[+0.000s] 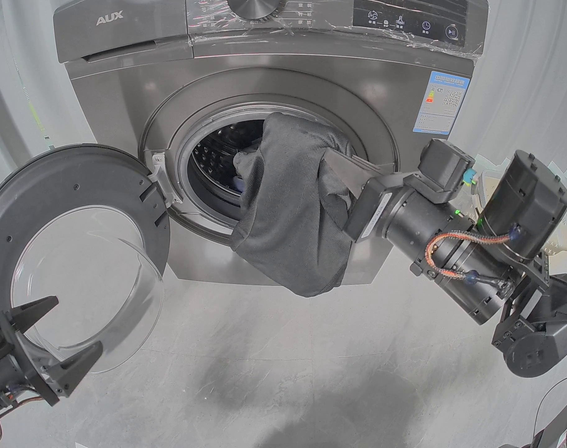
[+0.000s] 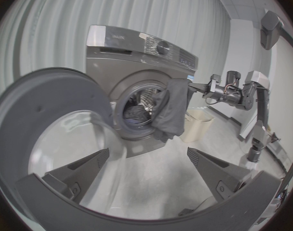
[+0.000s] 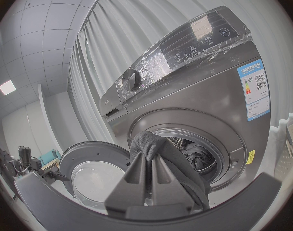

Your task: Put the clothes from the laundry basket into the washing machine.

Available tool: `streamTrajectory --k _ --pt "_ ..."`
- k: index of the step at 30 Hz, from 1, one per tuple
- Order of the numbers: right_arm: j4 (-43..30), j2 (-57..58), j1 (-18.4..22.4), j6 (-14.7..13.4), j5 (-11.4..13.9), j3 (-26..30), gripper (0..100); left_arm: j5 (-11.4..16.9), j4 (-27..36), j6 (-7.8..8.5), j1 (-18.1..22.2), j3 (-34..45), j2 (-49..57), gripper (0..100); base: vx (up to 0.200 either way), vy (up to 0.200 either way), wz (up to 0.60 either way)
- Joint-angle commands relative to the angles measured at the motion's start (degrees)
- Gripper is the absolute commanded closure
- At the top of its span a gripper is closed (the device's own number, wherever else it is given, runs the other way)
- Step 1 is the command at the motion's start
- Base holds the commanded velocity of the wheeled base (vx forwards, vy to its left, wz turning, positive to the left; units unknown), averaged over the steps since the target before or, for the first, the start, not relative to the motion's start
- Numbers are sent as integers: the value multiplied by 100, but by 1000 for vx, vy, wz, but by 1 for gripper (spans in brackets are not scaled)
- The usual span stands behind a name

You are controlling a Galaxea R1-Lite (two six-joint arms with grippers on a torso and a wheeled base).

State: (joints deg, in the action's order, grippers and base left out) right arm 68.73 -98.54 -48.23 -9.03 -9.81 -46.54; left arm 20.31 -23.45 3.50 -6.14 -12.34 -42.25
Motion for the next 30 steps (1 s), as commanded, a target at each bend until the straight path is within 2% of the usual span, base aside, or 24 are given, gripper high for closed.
streamTrajectory --k 1,6,11,13,14,15,16,17,18,24,27,29,30 --pt "44 -201 -11 -2 -3 -92 100 34 -1056 -244 -1214 -85 -1892 0 0 0 0" --pt "53 -315 24 -2 -3 -101 100 43 -1873 -297 -1363 -340 -2999 0 0 0 0" --pt "132 -447 68 -2 6 -162 100 34 -3042 -315 -1433 -480 -4168 0 0 0 0" --pt "176 -447 77 -2 23 -250 100 34 -3350 -473 -1556 -480 -4458 0 0 0 0" --pt "176 -447 68 -2 23 -259 100 26 -3376 -508 -1574 -480 -4485 0 0 0 0" --pt "185 -438 68 -2 41 -294 100 8 -3482 -710 -1662 -498 -4590 0 0 0 0" --pt "185 -438 68 -2 50 -303 100 8 -3499 -842 -1723 -542 -4678 0 0 0 0" --pt "176 -438 68 -2 50 -303 100 8 -3499 -842 -1723 -542 -4678 0 0 0 0" --pt "185 -447 68 -11 58 -320 100 8 -3517 -948 -1803 -656 -4863 0 0 0 0" --pt "193 -447 33 -11 67 -399 100 8 -3517 -983 -1917 -946 -5302 0 0 0 0" --pt "185 -456 15 -11 58 -426 100 -9 -3552 -1053 -2005 -1095 -5495 0 0 0 0" --pt "185 -456 6 -11 58 -426 100 -89 -3561 -1123 -2014 -1236 -5583 0 0 0 0" --pt "193 -456 -11 -20 50 -426 100 -282 -3596 -1176 -2040 -1315 -5689 0 0 0 0"
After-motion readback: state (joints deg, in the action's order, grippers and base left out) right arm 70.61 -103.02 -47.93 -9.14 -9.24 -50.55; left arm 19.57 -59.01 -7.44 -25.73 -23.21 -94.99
